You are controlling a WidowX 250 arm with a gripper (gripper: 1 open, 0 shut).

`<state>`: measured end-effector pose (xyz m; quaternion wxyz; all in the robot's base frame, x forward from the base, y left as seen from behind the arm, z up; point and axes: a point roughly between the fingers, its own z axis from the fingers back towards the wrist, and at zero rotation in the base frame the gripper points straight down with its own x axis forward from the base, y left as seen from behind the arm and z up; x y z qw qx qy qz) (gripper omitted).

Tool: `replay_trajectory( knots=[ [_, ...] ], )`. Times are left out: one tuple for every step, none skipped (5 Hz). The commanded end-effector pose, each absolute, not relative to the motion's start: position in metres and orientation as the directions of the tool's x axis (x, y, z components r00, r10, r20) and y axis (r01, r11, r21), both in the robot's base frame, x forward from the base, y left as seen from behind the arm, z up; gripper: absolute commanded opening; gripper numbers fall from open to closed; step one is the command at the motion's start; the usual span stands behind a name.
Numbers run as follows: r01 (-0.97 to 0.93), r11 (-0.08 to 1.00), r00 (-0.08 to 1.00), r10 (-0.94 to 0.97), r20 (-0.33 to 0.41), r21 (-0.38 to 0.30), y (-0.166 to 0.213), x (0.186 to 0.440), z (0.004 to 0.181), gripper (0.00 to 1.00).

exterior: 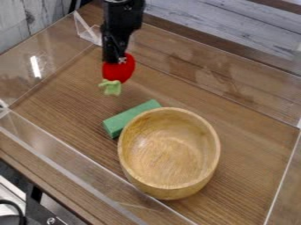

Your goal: Move the red object to the left side of the table

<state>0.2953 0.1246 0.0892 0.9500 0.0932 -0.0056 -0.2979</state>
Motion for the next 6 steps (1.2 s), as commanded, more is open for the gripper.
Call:
replay_trajectory(
  knots=[
    [0.482, 0.846, 0.87, -0.493, -0.008, 0.228, 0.145, 0.304, 0.107, 0.0],
    [0.503, 0.836, 0.857, -0.516, 0.002, 0.219, 0.153, 0.307, 0.098, 0.0],
    [0.515, 0.831, 0.848, -0.53, 0.019, 0.21, 0.157, 0.309, 0.091, 0.0],
    [0.492, 0.847, 0.86, -0.509, 0.04, 0.203, 0.157, 0.306, 0.087, 0.0],
    [0.473, 0.859, 0.87, -0.49, 0.052, 0.196, 0.157, 0.303, 0.084, 0.0],
    [0.443, 0.876, 0.887, -0.46, 0.05, 0.19, 0.161, 0.3, 0.076, 1.0]
  ],
)
